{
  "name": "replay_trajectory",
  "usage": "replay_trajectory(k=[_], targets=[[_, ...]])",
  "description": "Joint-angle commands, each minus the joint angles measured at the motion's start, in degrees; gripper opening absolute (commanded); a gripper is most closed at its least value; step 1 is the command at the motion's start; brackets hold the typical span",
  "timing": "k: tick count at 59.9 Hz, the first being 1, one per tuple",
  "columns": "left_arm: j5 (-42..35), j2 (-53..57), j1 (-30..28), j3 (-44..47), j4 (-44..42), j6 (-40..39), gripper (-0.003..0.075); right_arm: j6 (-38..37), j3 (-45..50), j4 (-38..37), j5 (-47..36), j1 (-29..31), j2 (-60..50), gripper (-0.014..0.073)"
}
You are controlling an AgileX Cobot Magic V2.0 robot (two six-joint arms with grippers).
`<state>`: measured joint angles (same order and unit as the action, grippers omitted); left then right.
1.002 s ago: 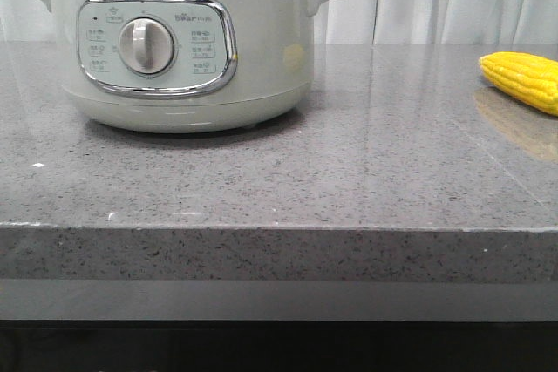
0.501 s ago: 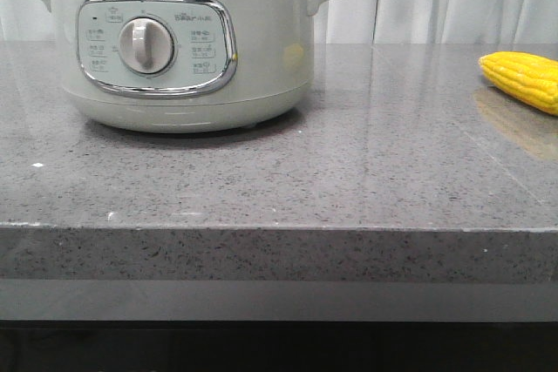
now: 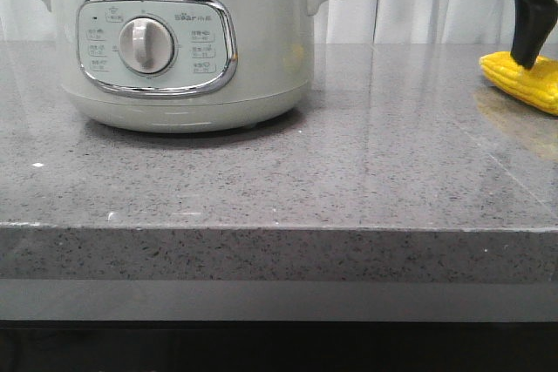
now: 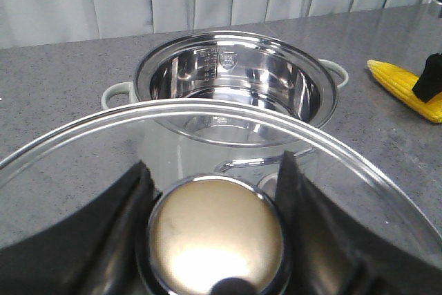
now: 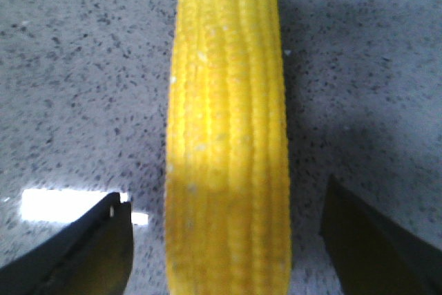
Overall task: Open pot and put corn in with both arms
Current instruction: 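Grasp the yellow corn cob with the right gripper and lift it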
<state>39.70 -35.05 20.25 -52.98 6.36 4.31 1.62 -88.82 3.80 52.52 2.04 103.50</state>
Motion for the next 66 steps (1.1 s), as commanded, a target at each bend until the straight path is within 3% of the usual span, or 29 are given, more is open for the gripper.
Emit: replay_trajectory(k=[1, 13, 30, 51, 66], targets=[[-7.79, 0.09, -0.14, -2.06, 0.98, -0.49, 0.0242, 0.45, -2.74, 0.58, -1.95, 0.34, -0.92, 0.058], [-7.79, 0.09, -0.14, -2.06, 0.98, -0.49, 0.0242, 1.05, -2.8, 0.87, -1.62, -0.23, 1.04, 0.0561], [-7.79, 0.09, -0.14, -2.06, 0.98, -0.49, 0.0242, 2.51, -2.8, 1.35, 0.54, -0.23, 1.36, 0.036], [-7.79, 0.09, -0.14, -2.06, 0.98, -0.49, 0.0242, 3.57, -9.77, 3.1, 6.46, -1.74, -1.52, 0.0361], [-7.9, 0.09, -0.14, -2.06, 0.98, -0.49, 0.0242, 4.91, -19.03, 6.77, 6.53, -9.9, -6.39, 0.0361]])
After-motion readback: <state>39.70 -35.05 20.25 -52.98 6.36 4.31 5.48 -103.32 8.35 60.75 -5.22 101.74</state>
